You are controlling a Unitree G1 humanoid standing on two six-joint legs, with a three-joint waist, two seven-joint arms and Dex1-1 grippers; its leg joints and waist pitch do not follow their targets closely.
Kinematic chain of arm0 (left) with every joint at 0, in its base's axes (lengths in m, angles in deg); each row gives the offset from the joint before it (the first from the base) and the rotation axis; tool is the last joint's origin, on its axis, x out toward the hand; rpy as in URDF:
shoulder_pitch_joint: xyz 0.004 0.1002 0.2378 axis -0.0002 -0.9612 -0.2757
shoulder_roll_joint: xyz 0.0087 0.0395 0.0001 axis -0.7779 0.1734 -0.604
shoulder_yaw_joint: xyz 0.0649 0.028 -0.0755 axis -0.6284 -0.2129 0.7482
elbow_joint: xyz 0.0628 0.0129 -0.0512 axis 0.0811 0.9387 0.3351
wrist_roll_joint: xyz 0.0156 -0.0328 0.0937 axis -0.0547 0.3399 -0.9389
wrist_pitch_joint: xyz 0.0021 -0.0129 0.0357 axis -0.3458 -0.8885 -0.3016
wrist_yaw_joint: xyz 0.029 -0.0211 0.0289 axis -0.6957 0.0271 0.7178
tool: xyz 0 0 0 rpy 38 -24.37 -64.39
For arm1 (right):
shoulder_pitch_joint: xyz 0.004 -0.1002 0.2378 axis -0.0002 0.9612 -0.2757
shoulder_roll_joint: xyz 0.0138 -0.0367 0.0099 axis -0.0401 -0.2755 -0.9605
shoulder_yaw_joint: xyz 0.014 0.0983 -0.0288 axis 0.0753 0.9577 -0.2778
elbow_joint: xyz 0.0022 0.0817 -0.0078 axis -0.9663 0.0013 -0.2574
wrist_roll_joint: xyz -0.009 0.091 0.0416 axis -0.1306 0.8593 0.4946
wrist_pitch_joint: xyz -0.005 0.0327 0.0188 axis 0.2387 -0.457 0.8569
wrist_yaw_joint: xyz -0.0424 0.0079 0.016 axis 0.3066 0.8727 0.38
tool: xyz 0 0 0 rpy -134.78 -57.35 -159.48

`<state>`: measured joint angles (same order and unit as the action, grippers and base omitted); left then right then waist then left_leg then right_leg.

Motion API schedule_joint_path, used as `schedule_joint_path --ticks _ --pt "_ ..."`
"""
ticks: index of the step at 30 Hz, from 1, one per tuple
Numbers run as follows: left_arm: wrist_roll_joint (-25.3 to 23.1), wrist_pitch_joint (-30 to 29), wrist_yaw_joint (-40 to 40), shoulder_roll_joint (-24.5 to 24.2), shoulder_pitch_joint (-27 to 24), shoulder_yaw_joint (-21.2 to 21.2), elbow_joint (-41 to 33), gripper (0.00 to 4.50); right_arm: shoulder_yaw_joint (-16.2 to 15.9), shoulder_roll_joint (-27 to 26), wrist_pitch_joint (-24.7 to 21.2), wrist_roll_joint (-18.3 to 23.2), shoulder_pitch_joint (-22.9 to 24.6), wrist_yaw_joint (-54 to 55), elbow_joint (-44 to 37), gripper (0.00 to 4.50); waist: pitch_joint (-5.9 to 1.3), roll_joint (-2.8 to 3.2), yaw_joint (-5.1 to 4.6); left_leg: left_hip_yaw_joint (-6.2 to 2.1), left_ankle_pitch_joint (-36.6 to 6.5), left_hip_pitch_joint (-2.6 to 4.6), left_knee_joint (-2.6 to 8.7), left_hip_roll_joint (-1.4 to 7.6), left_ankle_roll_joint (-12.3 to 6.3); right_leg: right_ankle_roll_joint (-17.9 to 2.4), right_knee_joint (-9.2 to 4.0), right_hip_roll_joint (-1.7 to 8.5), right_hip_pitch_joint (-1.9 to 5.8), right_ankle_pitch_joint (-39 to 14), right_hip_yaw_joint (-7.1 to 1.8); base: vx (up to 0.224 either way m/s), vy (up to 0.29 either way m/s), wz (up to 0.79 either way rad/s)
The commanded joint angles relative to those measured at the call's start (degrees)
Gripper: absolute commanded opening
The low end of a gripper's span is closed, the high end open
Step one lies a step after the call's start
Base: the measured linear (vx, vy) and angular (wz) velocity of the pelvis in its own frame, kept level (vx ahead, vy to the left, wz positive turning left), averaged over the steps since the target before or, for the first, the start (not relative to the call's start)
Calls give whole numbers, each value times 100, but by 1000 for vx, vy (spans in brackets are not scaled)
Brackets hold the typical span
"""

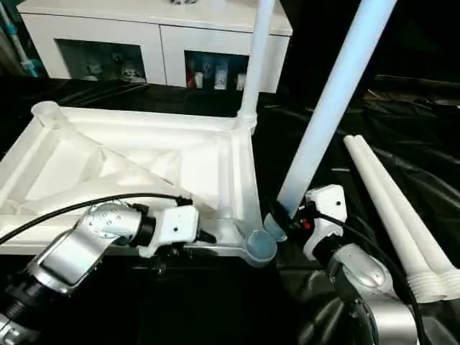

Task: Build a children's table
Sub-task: Rotate table base, then insert table leg to table base

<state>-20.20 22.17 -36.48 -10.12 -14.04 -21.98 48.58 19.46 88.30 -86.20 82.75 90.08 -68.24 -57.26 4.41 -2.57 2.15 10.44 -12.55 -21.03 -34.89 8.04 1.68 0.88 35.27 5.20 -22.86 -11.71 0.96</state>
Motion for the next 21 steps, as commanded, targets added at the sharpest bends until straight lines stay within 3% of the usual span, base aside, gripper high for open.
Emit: schedule_joint_path --ticks 1,6,10,11,21 --pt "-36 -104 69 45 81 39 24 117 -1 5 -58 9 41 -8 -173 184 -369 55 26 -165 -465 72 456 461 -345 -1663 -302 318 278 89 -196 0 0 0" --pt "-51 -191 79 16 105 20 86 70 -13 3 -53 11 36 -16 -160 184 -378 60 34 -167 -328 64 441 455 -425 -1725 -284 321 290 293 -191 0 0 0" --pt "-34 -236 -9 -51 101 -50 69 44 -22 8 -48 8 36 -15 -155 184 -368 67 32 -169 -444 66 452 461 -399 -1726 -296 323 285 129 -191 0 0 0" --pt "-48 -303 -34 -79 93 -77 52 17 -21 10 -49 7 32 -12 -153 184 -365 66 31 -167 -495 67 454 459 -378 -1712 -302 322 283 67 -193 0 0 0" --pt "-234 -400 -220 -343 44 -278 10 4 -6 11 -66 29 11 -14 -150 184 -370 60 18 -168 -387 54 445 452 -420 -1721 -289 324 294 186 -193 0 0 0"
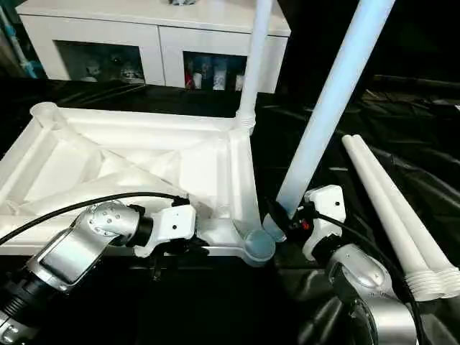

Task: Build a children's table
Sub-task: Insert table leg to table base

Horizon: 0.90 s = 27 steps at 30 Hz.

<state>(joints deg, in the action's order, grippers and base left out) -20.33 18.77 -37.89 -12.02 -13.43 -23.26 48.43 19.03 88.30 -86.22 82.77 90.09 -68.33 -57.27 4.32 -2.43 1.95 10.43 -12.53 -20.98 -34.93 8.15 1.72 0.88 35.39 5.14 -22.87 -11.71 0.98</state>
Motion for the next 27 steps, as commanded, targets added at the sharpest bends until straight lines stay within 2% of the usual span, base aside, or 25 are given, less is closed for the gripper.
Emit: schedule_joint_path --ticks 1,4,8,9,10,11,12,13,15,16,17,19,22,24,27 --pt "-161 -111 -21 -109 -10 -82 28 4 45 9 -68 38 4 -6 -153 184 -357 48 36 -164 -440 56 451 445 -409 -1718 -308 330 290 101 -195 0 0 0" --pt "-105 -151 35 -60 18 -17 51 4 63 -6 -82 87 -13 -13 -172 184 -351 44 39 -161 -478 59 453 446 -380 -1712 -313 326 284 33 -196 0 0 0" --pt "-181 -69 312 -29 158 119 392 4 88 -86 -258 368 -196 -84 -228 184 -328 59 29 -167 -649 63 473 436 -323 -1666 -339 313 267 -186 -196 0 0 0" --pt "-180 -116 518 23 275 273 646 4 101 -147 -433 636 -399 -175 -240 184 -301 47 20 -160 -735 68 485 431 -308 -1638 -359 309 250 -305 -200 0 0 0" --pt "-169 -137 550 32 311 312 707 4 109 -164 -490 721 -465 -202 -244 184 -305 51 21 -162 -783 69 484 433 -291 -1627 -360 313 249 -385 -201 0 0 0" --pt "-181 -140 577 9 364 347 802 4 107 -174 -587 865 -574 -275 -260 184 -278 17 8 -156 -906 64 497 427 -257 -1571 -393 316 239 -625 -203 0 0 0" --pt "-181 -140 577 9 364 347 802 4 107 -174 -587 865 -574 -275 -260 184 -278 17 8 -156 -906 64 497 427 -257 -1571 -393 316 239 -625 -203 0 0 0" --pt "-203 -104 575 -47 430 374 908 4 98 -157 -712 1042 -716 -398 -278 184 -257 38 -1 -189 -1147 44 524 432 -179 -1398 -435 336 246 -1169 -199 0 0 0" --pt "-204 -85 567 -92 487 406 992 4 86 -107 -824 1201 -840 -558 -263 184 -211 -12 -32 -207 -1284 33 550 445 -76 -1175 -472 336 204 -1650 -205 0 0 0" --pt "-204 -83 565 -94 487 406 993 1 85 -105 -827 1204 -842 -562 -262 184 -210 -35 -40 -192 -1261 42 546 444 -65 -1146 -485 329 185 -1649 -211 0 0 0" --pt "-181 -27 494 -137 505 398 1004 0 -10 37 -912 1162 -887 -763 -157 183 -166 -103 -55 -188 -1233 33 561 453 -82 -1110 -495 322 161 -1672 -213 0 0 0" --pt "-152 26 418 -165 511 380 995 0 -64 88 -949 1126 -897 -873 -75 183 -168 -65 -51 -187 -1184 49 559 454 -68 -1110 -485 323 144 -1624 -214 0 0 0" --pt "-99 112 320 -193 515 366 975 0 -126 149 -980 1050 -928 -989 37 183 -148 -113 -69 -176 -1075 38 563 456 -91 -1163 -472 313 136 -1360 -215 0 0 0" --pt "-50 156 248 -223 528 365 946 0 -169 183 -936 970 -1034 -1000 172 183 -136 -90 -67 -171 -955 36 559 457 -119 -1231 -454 316 130 -1150 -217 0 0 0" --pt "22 265 90 -281 565 340 923 0 -154 248 -937 1004 -1294 -1032 413 183 -136 -108 -81 -155 -776 43 542 450 -164 -1359 -426 312 148 -865 -217 0 0 0"
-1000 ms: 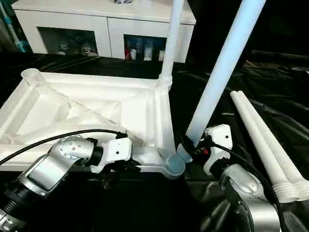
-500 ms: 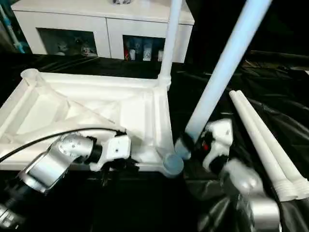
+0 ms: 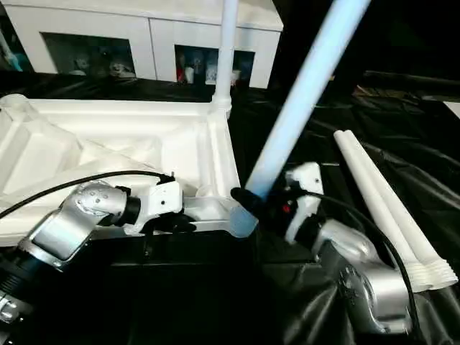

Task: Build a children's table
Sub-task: Insert table leg to table base

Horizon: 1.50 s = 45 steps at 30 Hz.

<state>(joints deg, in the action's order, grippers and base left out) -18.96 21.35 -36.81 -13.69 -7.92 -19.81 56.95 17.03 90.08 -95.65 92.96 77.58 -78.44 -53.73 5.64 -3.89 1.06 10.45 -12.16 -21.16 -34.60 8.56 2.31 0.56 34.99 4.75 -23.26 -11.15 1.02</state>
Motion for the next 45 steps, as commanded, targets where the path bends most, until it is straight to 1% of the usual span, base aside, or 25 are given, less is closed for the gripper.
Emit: schedule_joint_path --ticks 1,4,6,9,11,15,18,21,23,25,26,27,28,32,33,34,36,37,38,40,41,42,43,44,45 --pt "-126 64 -32 -122 29 -15 83 0 73 71 15 0 -85 -41 123 183 -264 39 11 -146 -702 62 500 407 -259 -1385 -371 348 188 -755 -220 0 0 0" --pt "-105 116 -97 -113 65 -17 94 0 120 41 91 -28 -156 -97 367 183 -246 42 23 -134 -571 55 493 417 -330 -1504 -356 359 203 -552 -225 0 0 0" --pt "-96 115 -142 -113 82 -35 75 0 105 3 92 -27 -182 -159 528 183 -224 56 39 -129 -638 61 501 427 -315 -1510 -364 356 199 -634 -228 0 0 0" --pt "-88 103 -156 -112 101 -55 76 0 85 -26 25 49 -185 -237 609 183 -180 51 54 -123 -953 77 537 442 -204 -1450 -418 354 171 -1106 -239 0 0 0" --pt "-93 121 -153 -114 101 -69 86 0 87 -27 -47 141 -153 -291 619 183 -167 42 59 -134 -1150 87 560 449 -101 -1348 -453 360 159 -1466 -246 0 0 0" --pt "-97 118 -169 -112 104 -70 84 0 116 -11 -10 159 -59 -380 737 183 -162 43 56 -140 -1089 73 572 448 -72 -1293 -450 355 154 -1422 -244 0 0 0" --pt "-103 121 -166 -116 103 -75 92 0 154 -66 118 96 -14 -351 874 183 -157 52 53 -138 -1081 74 578 450 -66 -1308 -450 354 146 -1368 -246 0 0 0" --pt "-110 138 -133 -102 115 -68 114 0 223 -152 230 82 52 -298 964 183 -139 53 54 -144 -1273 68 597 455 -31 -1281 -480 366 132 -1590 -251 0 0 0" --pt "-112 161 -82 -71 129 -47 155 0 299 -276 368 110 168 -227 1006 183 -139 77 57 -155 -1439 80 613 459 22 -1222 -506 370 117 -1813 -255 0 0 0" --pt "-117 171 -71 -63 131 -45 168 0 332 -348 452 124 246 -192 1014 183 -128 64 56 -158 -1523 83 626 463 42 -1174 -523 369 103 -1918 -258 0 0 0" --pt "-132 191 -72 -61 133 -49 189 0 378 -479 597 141 389 -124 1024 183 -133 103 71 -158 -1567 91 632 466 65 -1153 -542 381 88 -1964 -264 0 0 0" --pt "-134 196 -79 -62 136 -51 197 0 383 -520 654 129 445 -93 1017 183 -135 122 74 -162 -1604 94 639 467 79 -1145 -544 379 86 -1969 -264 0 0 0" --pt "-135 200 -83 -63 138 -52 202 0 385 -550 701 115 482 -80 1016 183 -130 95 66 -165 -1634 81 650 468 90 -1130 -551 376 91 -1984 -262 0 0 0" --pt "-146 228 -91 -58 171 -60 241 0 382 -648 882 19 645 10 952 183 -132 128 69 -170 -1539 69 671 467 80 -1129 -547 368 112 -1890 -258 0 0 0" --pt "-146 228 -91 -58 171 -60 241 0 382 -648 882 19 645 10 952 183 -123 131 73 -160 -1542 78 671 468 66 -1145 -556 368 97 -1878 -264 0 0 0" --pt "-157 249 -93 -57 192 -67 264 0 307 -623 948 -89 713 24 886 183 -124 167 80 -165 -1561 81 675 469 76 -1155 -553 372 99 -1879 -264 0 0 0" --pt "-168 274 -96 -53 220 -74 304 0 169 -551 1033 -281 784 26 800 183 -119 161 81 -166 -1583 70 685 473 105 -1132 -559 362 102 -1880 -260 0 0 0" --pt "-203 325 -113 -47 270 -112 377 0 -162 -345 1024 -584 923 -43 529 183 -138 157 83 -164 -1573 79 682 476 121 -1121 -557 363 112 -1851 -260 0 0 0" --pt "-203 325 -113 -47 270 -112 377 0 -162 -345 1024 -584 923 -43 529 183 -129 157 88 -167 -1558 74 687 473 128 -1093 -555 353 117 -1854 -257 0 0 0" --pt "-240 366 -97 -24 298 -144 438 0 -412 -165 919 -724 965 -143 330 183 -128 144 90 -161 -1639 91 687 469 112 -1043 -576 377 106 -2055 -271 0 0 0" --pt "-242 367 -95 -22 299 -146 440 0 -424 -154 913 -729 965 -150 322 183 -149 114 95 -158 -1559 105 676 477 71 -1042 -578 386 109 -2060 -273 0 0 0" --pt "-250 375 -81 -13 302 -149 450 0 -500 -88 864 -750 957 -179 289 183 -151 126 98 -150 -1522 110 675 479 57 -1052 -580 383 102 -2018 -276 0 0 0" --pt "-257 371 -66 -2 300 -153 449 0 -571 -17 826 -775 949 -228 265 183 -157 82 97 -143 -1419 101 666 482 15 -1061 -566 379 111 -1954 -274 0 0 0" --pt "-263 371 -55 1 294 -157 447 0 -641 50 782 -799 935 -278 246 183 -161 93 100 -136 -1372 97 663 479 -4 -1065 -564 376 115 -1902 -275 0 0 0" --pt "-272 372 -47 1 277 -162 435 0 -693 105 748 -818 928 -324 230 183 -179 46 89 -128 -1266 92 654 481 -40 -1074 -552 371 128 -1792 -270 0 0 0"
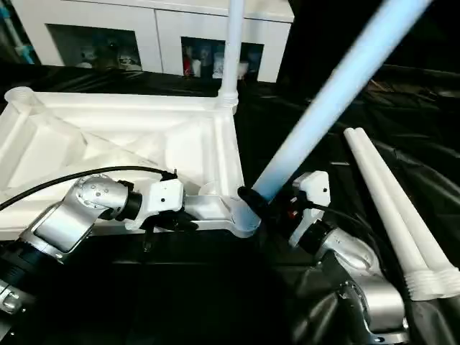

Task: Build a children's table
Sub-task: Insert table leg to table base

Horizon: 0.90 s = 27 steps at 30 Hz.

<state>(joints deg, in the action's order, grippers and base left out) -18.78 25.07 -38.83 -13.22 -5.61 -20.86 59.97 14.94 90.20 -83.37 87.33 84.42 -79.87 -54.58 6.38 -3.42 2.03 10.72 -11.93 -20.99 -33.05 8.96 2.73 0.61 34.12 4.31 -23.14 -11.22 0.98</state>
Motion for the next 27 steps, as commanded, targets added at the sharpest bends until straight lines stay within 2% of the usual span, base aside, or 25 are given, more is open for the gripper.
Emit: schedule_joint_path --ticks 1,3,4,5,6,7,8,9,10,13,14,17,19,20,21,22,23,24,25,26,27 --pt "-296 10 158 -55 28 -60 130 0 -547 143 -515 -288 225 -227 300 183 -248 25 -1 -155 -1216 72 501 439 -99 -1095 -454 410 117 -1699 -262 0 0 0" --pt "-307 16 166 -63 -10 -73 109 0 -625 216 -582 -302 172 -318 284 183 -281 -33 -11 -147 -1122 73 483 441 -141 -1124 -437 414 126 -1615 -256 0 0 0" --pt "-310 16 172 -64 -26 -83 96 0 -653 249 -616 -302 152 -354 268 183 -286 -47 -12 -149 -1088 61 486 443 -148 -1116 -434 413 136 -1580 -251 0 0 0" --pt "-311 17 173 -64 -28 -84 94 0 -661 256 -623 -301 144 -366 269 183 -285 -31 -4 -152 -1087 72 485 446 -143 -1120 -429 415 128 -1558 -251 0 0 0" --pt "-319 23 183 -63 -52 -101 69 0 -737 329 -696 -290 68 -498 274 183 -310 -58 -14 -155 -1074 74 484 448 -133 -1125 -416 404 142 -1470 -242 0 0 0" --pt "-319 23 183 -63 -52 -101 69 0 -737 329 -696 -290 68 -498 274 183 -310 -56 -17 -156 -1066 74 484 449 -126 -1129 -410 403 138 -1429 -242 0 0 0" --pt "-323 15 187 -54 -66 -113 37 0 -781 381 -711 -292 30 -558 286 183 -327 -85 -9 -152 -1021 77 472 451 -142 -1141 -396 413 143 -1343 -244 0 0 0" --pt "-326 15 190 -48 -73 -119 23 0 -800 409 -730 -276 7 -601 294 183 -328 -86 -12 -152 -1001 75 472 449 -145 -1150 -395 409 149 -1292 -242 0 0 0" --pt "-329 15 193 -42 -79 -124 11 0 -817 436 -749 -261 -16 -642 302 183 -336 -122 -12 -152 -991 81 469 452 -160 -1161 -384 407 150 -1253 -237 0 0 0" --pt "-330 34 199 -7 -85 -146 -11 0 -806 503 -836 -138 -72 -792 350 183 -356 -145 -11 -139 -957 91 450 455 -188 -1184 -382 406 153 -1144 -241 0 0 0" --pt "-335 52 201 11 -77 -162 -14 0 -765 512 -831 -92 -74 -845 406 183 -365 -186 -8 -135 -896 93 439 455 -215 -1202 -367 410 154 -1052 -238 0 0 0" --pt "-327 119 192 42 -60 -195 -22 0 -688 527 -765 -13 -40 -973 526 183 -377 -199 2 -113 -819 96 429 458 -240 -1237 -353 397 158 -898 -231 0 0 0" --pt "-327 185 125 44 -39 -244 -30 0 -639 527 -683 25 -1 -1077 623 183 -383 -183 5 -103 -818 101 423 461 -237 -1264 -347 392 159 -821 -230 0 0 0" --pt "-332 309 -34 42 11 -337 -11 0 -613 537 -543 46 82 -1236 757 183 -389 -116 16 -101 -837 114 418 463 -223 -1304 -343 391 153 -730 -232 0 0 0" --pt "-333 360 -100 42 29 -369 -2 0 -608 542 -501 60 115 -1298 801 183 -391 -140 15 -89 -862 117 411 466 -225 -1318 -346 388 155 -677 -231 0 0 0" --pt "-331 402 -168 41 49 -400 4 0 -608 550 -465 78 153 -1363 831 183 -384 -123 30 -91 -886 119 418 465 -217 -1343 -335 378 159 -618 -230 0 0 0" --pt "-331 402 -168 41 49 -400 4 0 -608 550 -465 78 153 -1363 831 183 -387 -135 34 -88 -876 122 415 466 -221 -1351 -336 380 164 -579 -230 0 0 0" --pt "-324 494 -326 22 86 -471 10 0 -622 578 -411 105 222 -1474 853 183 -383 -91 58 -93 -846 126 418 463 -215 -1383 -322 380 173 -470 -227 0 0 0" --pt "-319 531 -421 13 111 -514 13 0 -633 601 -360 110 259 -1551 878 183 -385 -85 60 -91 -846 127 416 466 -209 -1395 -316 376 178 -417 -225 0 0 0" --pt "-319 537 -432 12 114 -518 13 0 -637 606 -354 109 263 -1562 880 183 -380 -104 68 -90 -878 123 421 468 -206 -1407 -314 374 185 -406 -222 0 0 0" --pt "-318 579 -518 3 134 -549 11 0 -669 647 -307 99 294 -1651 890 183 -365 -51 82 -98 -921 120 429 465 -191 -1413 -313 376 182 -422 -223 0 0 0"
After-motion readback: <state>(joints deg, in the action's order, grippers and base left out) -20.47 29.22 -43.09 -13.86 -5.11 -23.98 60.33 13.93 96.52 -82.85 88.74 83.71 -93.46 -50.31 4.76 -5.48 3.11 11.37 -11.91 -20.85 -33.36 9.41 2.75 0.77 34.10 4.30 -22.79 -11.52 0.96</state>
